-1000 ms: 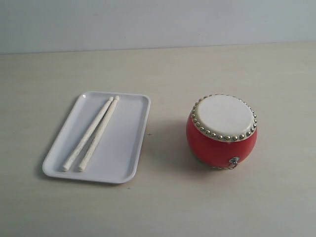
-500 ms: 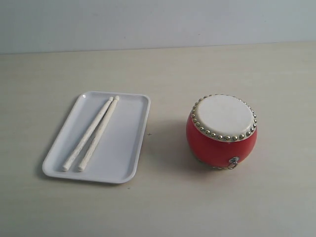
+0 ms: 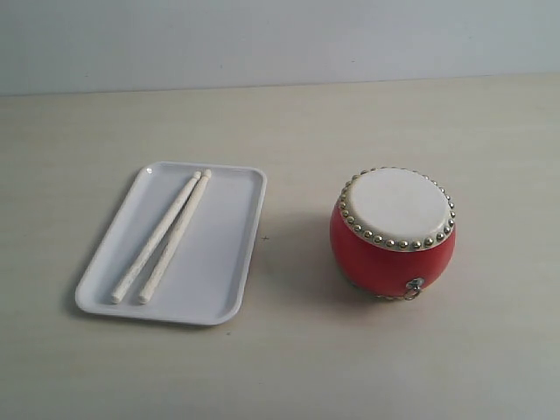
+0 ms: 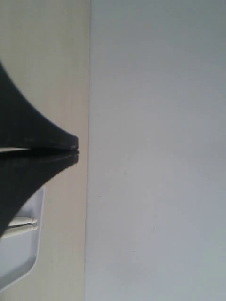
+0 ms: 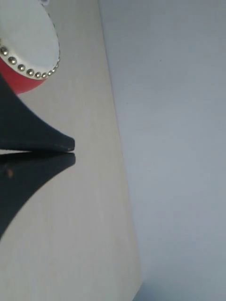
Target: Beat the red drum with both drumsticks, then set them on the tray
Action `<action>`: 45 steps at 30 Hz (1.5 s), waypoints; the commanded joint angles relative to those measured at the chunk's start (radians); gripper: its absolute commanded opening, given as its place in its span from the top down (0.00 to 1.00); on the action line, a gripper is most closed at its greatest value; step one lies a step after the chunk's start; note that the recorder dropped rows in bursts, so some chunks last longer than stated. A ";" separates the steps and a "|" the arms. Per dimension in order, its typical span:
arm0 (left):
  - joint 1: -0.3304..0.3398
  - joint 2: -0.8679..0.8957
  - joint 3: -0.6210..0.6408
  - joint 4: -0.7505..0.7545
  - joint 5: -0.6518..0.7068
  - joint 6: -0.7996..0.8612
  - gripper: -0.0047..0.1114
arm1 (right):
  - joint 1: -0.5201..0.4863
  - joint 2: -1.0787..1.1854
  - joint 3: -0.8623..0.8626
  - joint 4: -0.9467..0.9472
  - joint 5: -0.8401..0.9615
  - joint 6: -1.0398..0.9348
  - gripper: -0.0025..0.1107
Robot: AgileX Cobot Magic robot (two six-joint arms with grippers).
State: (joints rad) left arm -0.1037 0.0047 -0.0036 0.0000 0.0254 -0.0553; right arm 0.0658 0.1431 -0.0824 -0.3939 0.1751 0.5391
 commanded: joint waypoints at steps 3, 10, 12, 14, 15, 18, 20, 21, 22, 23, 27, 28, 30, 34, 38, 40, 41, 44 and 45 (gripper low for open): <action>0.000 -0.005 0.004 0.000 -0.002 -0.005 0.96 | -0.043 -0.143 0.082 0.016 0.025 0.013 0.98; 0.000 -0.005 0.004 0.000 -0.002 -0.005 0.96 | -0.043 -0.143 0.082 0.016 0.063 -0.061 0.98; 0.000 -0.005 0.004 0.000 -0.002 -0.005 0.96 | -0.043 -0.143 0.082 0.016 0.063 -0.065 0.98; 0.000 -0.005 0.004 0.000 -0.002 -0.005 0.96 | -0.043 -0.143 0.082 0.016 0.061 -0.065 0.98; 0.000 -0.005 0.004 0.000 -0.002 -0.005 0.96 | -0.043 -0.143 0.082 0.016 0.061 -0.067 0.98; 0.000 -0.005 0.004 0.000 -0.002 -0.005 0.96 | -0.043 -0.143 0.082 0.016 0.052 -0.106 0.98; 0.000 -0.005 0.004 0.000 -0.002 -0.005 0.96 | -0.043 -0.143 0.082 0.016 0.023 -0.138 0.98; 0.000 -0.005 0.004 0.000 -0.002 -0.005 0.96 | -0.043 -0.143 0.082 0.024 0.005 -0.158 0.98; 0.000 -0.005 0.004 0.000 -0.002 -0.005 0.96 | -0.043 -0.143 0.082 0.029 -0.011 -0.175 0.98; 0.000 -0.005 0.004 0.000 -0.002 -0.005 0.96 | -0.043 -0.143 0.082 0.042 -0.018 -0.192 0.98; 0.000 -0.005 0.004 0.000 -0.002 -0.005 0.96 | -0.043 -0.143 0.082 0.101 -0.019 -0.251 0.98; 0.000 -0.005 0.004 0.000 -0.002 -0.005 0.96 | -0.043 -0.143 0.082 0.108 -0.017 -0.256 0.98; 0.000 -0.005 0.004 0.000 -0.002 -0.005 0.96 | -0.043 -0.143 0.082 0.130 -0.009 -0.276 0.98; 0.000 -0.005 0.004 0.000 -0.002 -0.005 0.96 | -0.043 -0.143 0.082 0.195 -0.008 -0.340 0.98; 0.000 -0.005 0.004 0.000 -0.002 -0.005 0.96 | -0.043 -0.143 0.082 0.206 0.010 -0.325 0.98; 0.000 -0.005 0.004 0.000 -0.002 -0.005 0.96 | -0.043 -0.143 0.082 0.206 0.012 -0.325 0.98; 0.000 -0.005 0.004 0.000 -0.002 -0.005 0.96 | -0.043 -0.143 0.082 0.206 0.012 -0.325 0.98; 0.000 -0.005 0.004 0.000 -0.002 -0.005 0.96 | -0.043 -0.143 0.082 0.206 0.012 -0.325 0.98; 0.000 -0.005 0.004 0.000 -0.002 -0.005 0.96 | -0.043 -0.143 0.082 0.206 0.012 -0.325 0.98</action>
